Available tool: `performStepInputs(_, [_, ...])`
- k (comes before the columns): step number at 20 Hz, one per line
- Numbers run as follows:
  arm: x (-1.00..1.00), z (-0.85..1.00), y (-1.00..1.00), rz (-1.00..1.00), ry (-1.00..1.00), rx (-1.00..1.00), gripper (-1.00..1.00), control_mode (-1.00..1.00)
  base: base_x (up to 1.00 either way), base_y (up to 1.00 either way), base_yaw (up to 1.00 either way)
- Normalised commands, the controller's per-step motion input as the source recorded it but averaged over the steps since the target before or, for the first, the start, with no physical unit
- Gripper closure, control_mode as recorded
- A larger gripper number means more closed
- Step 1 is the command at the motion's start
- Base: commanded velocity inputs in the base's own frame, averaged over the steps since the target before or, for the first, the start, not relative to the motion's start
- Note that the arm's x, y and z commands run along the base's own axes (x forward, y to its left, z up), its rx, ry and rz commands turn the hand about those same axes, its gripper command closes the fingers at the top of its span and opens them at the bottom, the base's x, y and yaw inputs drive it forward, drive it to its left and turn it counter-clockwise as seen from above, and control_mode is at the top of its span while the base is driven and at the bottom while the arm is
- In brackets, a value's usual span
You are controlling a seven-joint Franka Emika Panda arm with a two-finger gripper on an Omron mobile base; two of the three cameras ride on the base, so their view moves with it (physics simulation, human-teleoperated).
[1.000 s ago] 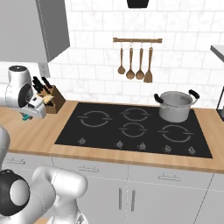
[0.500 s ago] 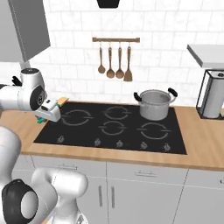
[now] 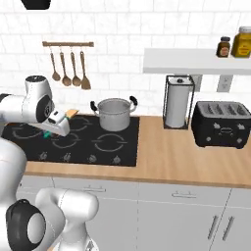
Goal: Put the sweet potato and lemon wedge in the pot. Retrieve the spatula and lightly stir the vegetables in the pot.
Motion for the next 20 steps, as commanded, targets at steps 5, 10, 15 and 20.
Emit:
performStepInputs(5, [0.00,0.00,0.00,0.00,0.00,0.00,1.00,1.00,0.64,-0.75,0.05])
performStepInputs(10, [0.00,0.00,0.00,0.00,0.00,0.00,1.00,1.00,0.97,-0.38,0.07])
performStepInputs(15, [0.21,0.14,0.01,0.03,-0.01,0.00,1.00,-1.00,0.59,-0.01,0.04])
performStepInputs(20, [0.15,0.55,0.01,0.21,-0.13,-0.15,1.00,-1.00,0.00,0.00,0.00])
